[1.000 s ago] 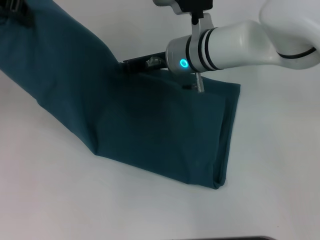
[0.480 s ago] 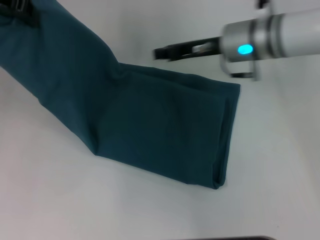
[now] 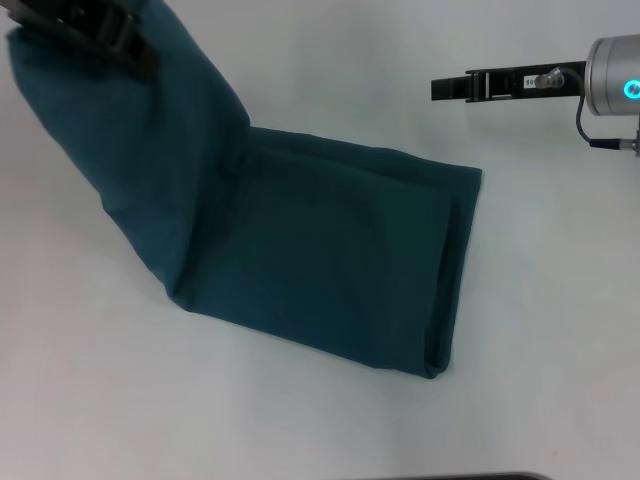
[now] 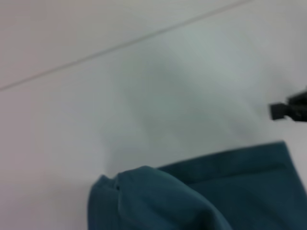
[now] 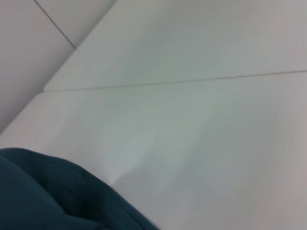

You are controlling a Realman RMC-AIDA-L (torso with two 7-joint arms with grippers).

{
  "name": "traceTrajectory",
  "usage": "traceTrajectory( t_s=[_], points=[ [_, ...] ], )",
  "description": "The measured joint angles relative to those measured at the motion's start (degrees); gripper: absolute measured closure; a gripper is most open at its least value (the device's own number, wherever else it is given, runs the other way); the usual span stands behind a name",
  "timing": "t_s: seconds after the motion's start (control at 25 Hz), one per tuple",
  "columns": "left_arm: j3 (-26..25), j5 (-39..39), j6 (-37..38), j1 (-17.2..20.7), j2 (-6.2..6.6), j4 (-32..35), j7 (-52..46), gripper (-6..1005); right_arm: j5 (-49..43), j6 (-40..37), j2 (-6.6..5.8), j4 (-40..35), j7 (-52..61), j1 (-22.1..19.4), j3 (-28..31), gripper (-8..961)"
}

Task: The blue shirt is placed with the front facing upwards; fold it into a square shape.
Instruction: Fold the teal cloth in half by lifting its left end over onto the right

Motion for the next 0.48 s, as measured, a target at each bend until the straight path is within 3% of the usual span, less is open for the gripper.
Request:
traceTrajectory(
  t_s=[0.16, 0.32, 0.48],
  points=[
    [2.1, -2.0, 0.0, 0.0, -0.82, 0.8, -0.1, 911, -3.5, -0.3, 0.06, 0.0, 0.1, 0.0, 1.5, 919],
    [3.4, -2.3, -0.1, -0.8, -2.56, 1.4, -0.7, 910, -5.9, -0.7, -0.40, -0.1, 0.3, 0.2, 3.1, 919],
    [8.3, -2.5, -2.1, -1.6, -3.64, 1.5, -3.2, 910, -7.5, -0.8, -0.60, -0.2, 0.0, 0.2, 4.9, 919]
  ],
)
